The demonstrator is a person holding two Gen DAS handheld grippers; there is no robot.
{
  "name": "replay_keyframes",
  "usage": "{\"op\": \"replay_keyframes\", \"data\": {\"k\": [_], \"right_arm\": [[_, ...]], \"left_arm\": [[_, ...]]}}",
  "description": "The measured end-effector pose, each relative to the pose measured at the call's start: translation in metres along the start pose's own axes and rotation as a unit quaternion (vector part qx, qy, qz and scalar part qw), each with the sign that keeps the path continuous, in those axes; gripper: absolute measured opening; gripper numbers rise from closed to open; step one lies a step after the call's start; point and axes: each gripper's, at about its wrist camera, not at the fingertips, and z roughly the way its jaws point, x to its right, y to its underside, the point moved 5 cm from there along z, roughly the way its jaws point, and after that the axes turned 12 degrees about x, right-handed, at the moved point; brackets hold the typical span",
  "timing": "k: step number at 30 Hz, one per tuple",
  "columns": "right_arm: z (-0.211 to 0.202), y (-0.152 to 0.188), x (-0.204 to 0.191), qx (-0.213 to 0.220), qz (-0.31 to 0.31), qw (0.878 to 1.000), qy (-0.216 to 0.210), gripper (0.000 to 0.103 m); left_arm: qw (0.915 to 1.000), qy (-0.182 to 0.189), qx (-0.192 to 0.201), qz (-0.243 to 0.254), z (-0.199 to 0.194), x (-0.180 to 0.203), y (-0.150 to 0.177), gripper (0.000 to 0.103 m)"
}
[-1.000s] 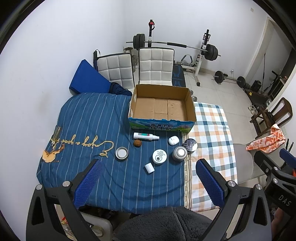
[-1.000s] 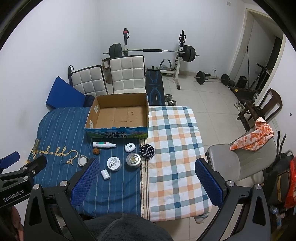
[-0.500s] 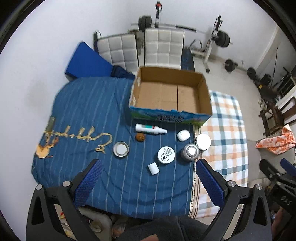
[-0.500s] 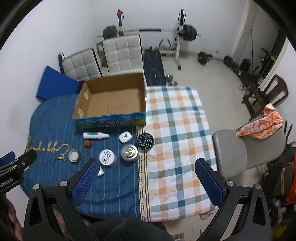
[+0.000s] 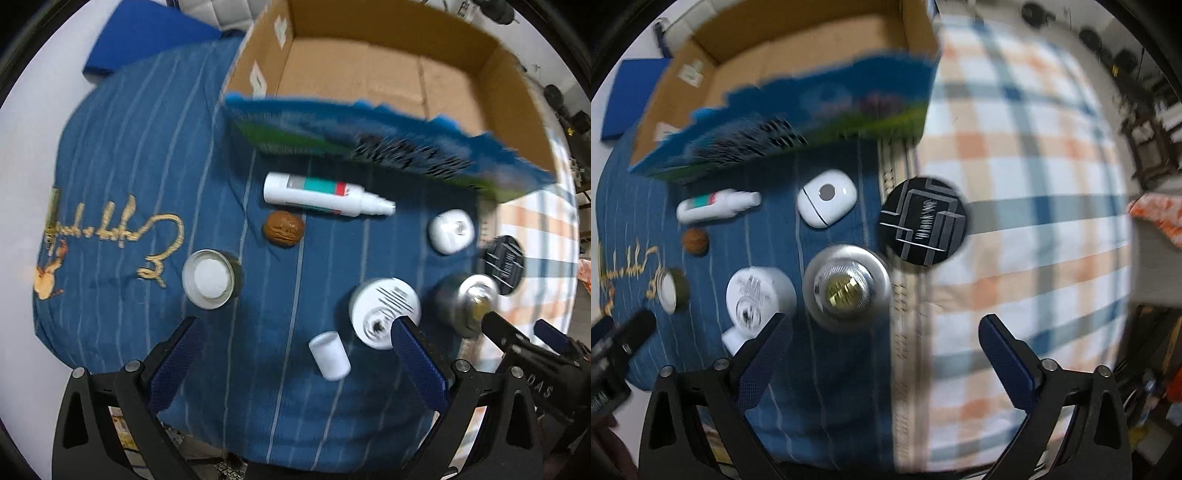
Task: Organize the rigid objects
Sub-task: 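Grasp the white cream jar with the left tool while the right tool grasps the silver tin, then carry both jars into the cardboard box and open both tools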
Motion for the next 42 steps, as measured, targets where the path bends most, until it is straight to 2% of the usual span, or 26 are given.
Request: {"op": "replay_keyframes", "data": {"k": [4, 6, 7, 8, 10, 15, 17, 20, 22, 23, 24, 28, 31, 32, 35, 38, 42], "right_arm": [[0.045, 0.001, -0.013, -0.04, 0.035, 0.998, -0.03, 0.098], [0.065, 0.003, -0.02, -0.057, 0.03, 0.998, -0.026, 0.088], [0.075, 0.007, -0.022, -0.072, 0.024, 0.997, -0.015, 0.076], [0.084, 0.013, -0.022, -0.084, 0.016, 0.996, -0.002, 0.075], [0.088, 0.021, -0.018, -0.082, 0.012, 0.997, -0.004, 0.074], [0.091, 0.059, 0.02, -0.113, 0.001, 0.993, 0.027, 0.074], [0.094, 0.069, 0.032, -0.118, 0.015, 0.993, 0.023, 0.074], [0.098, 0.075, 0.042, -0.12, 0.037, 0.992, 0.016, 0.074], [0.104, 0.08, 0.044, -0.119, 0.044, 0.992, 0.017, 0.074], [0.105, 0.08, 0.044, -0.121, 0.047, 0.991, 0.017, 0.074], [0.108, 0.083, 0.045, -0.123, 0.051, 0.991, 0.017, 0.074], [0.115, 0.085, 0.047, -0.134, 0.062, 0.989, 0.021, 0.074], [0.119, 0.088, 0.048, -0.132, 0.06, 0.989, 0.035, 0.074], [0.132, 0.09, 0.046, -0.131, 0.06, 0.989, 0.039, 0.074], [0.137, 0.096, 0.045, -0.13, 0.069, 0.988, 0.045, 0.073], [0.138, 0.082, 0.043, -0.127, 0.072, 0.988, 0.048, 0.073], [0.115, 0.08, 0.034, -0.124, 0.066, 0.989, 0.051, 0.073]], "left_arm": [[0.9996, -0.012, -0.026, -0.003, 0.039, -0.003, 0.001, 0.103], [0.9992, -0.015, -0.037, -0.006, 0.05, -0.005, 0.004, 0.103], [0.9991, -0.012, -0.04, -0.009, 0.055, -0.005, 0.004, 0.103], [0.999, -0.01, -0.043, -0.011, 0.057, -0.004, 0.005, 0.103], [0.9988, -0.004, -0.047, -0.014, 0.06, -0.003, 0.007, 0.103], [0.998, 0.025, -0.058, -0.009, 0.066, 0.012, 0.011, 0.103], [0.9963, 0.046, -0.072, -0.004, 0.071, 0.025, 0.015, 0.103], [0.9934, 0.059, -0.097, 0.017, 0.088, 0.048, 0.021, 0.103], [0.9911, 0.06, -0.114, 0.035, 0.102, 0.062, 0.025, 0.094], [0.9904, 0.06, -0.117, 0.041, 0.109, 0.065, 0.026, 0.083], [0.9899, 0.059, -0.12, 0.049, 0.115, 0.07, 0.027, 0.066], [0.9874, 0.076, -0.129, 0.052, 0.131, 0.078, 0.032, 0.068], [0.9873, 0.057, -0.128, 0.075, 0.141, 0.082, 0.035, 0.071], [0.9872, 0.057, -0.129, 0.075, 0.144, 0.084, 0.037, 0.069], [0.9881, 0.058, -0.125, 0.068, 0.145, 0.085, 0.035, 0.066], [0.9898, 0.057, -0.114, 0.063, 0.148, 0.083, 0.029, 0.065], [0.9923, 0.046, -0.092, 0.068, 0.133, 0.077, 0.036, 0.065]]}}
